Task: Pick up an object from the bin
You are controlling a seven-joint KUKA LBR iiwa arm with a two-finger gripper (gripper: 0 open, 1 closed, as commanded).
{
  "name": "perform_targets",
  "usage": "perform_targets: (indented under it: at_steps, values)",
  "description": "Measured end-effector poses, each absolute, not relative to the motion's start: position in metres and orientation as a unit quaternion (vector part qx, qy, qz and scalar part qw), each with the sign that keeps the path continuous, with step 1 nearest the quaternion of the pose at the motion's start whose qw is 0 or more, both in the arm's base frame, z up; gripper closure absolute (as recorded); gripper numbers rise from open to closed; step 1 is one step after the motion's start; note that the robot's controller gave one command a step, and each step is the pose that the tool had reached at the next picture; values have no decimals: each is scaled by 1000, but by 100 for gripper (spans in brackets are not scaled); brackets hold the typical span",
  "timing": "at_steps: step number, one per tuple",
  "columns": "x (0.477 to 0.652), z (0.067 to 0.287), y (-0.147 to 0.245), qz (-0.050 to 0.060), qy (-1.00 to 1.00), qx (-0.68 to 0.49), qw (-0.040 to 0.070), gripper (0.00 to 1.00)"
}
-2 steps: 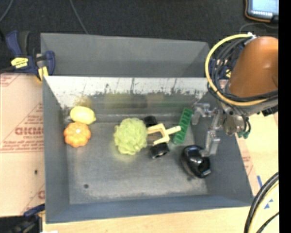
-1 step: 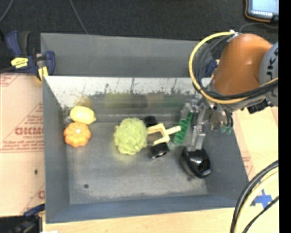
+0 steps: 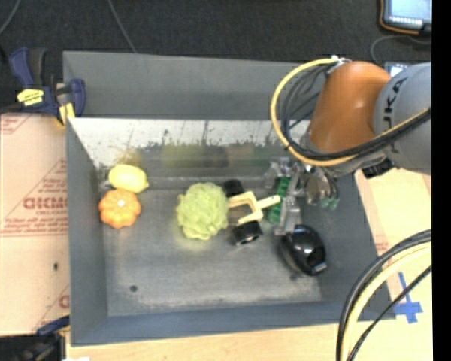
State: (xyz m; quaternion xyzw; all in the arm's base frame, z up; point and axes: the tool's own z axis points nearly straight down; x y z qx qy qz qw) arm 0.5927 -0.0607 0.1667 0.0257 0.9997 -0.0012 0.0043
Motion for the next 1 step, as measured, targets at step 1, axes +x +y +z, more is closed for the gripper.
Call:
perform_targets:
  at_steps: [1]
  values:
    - [587,140,-47,0,997,76,4,0]
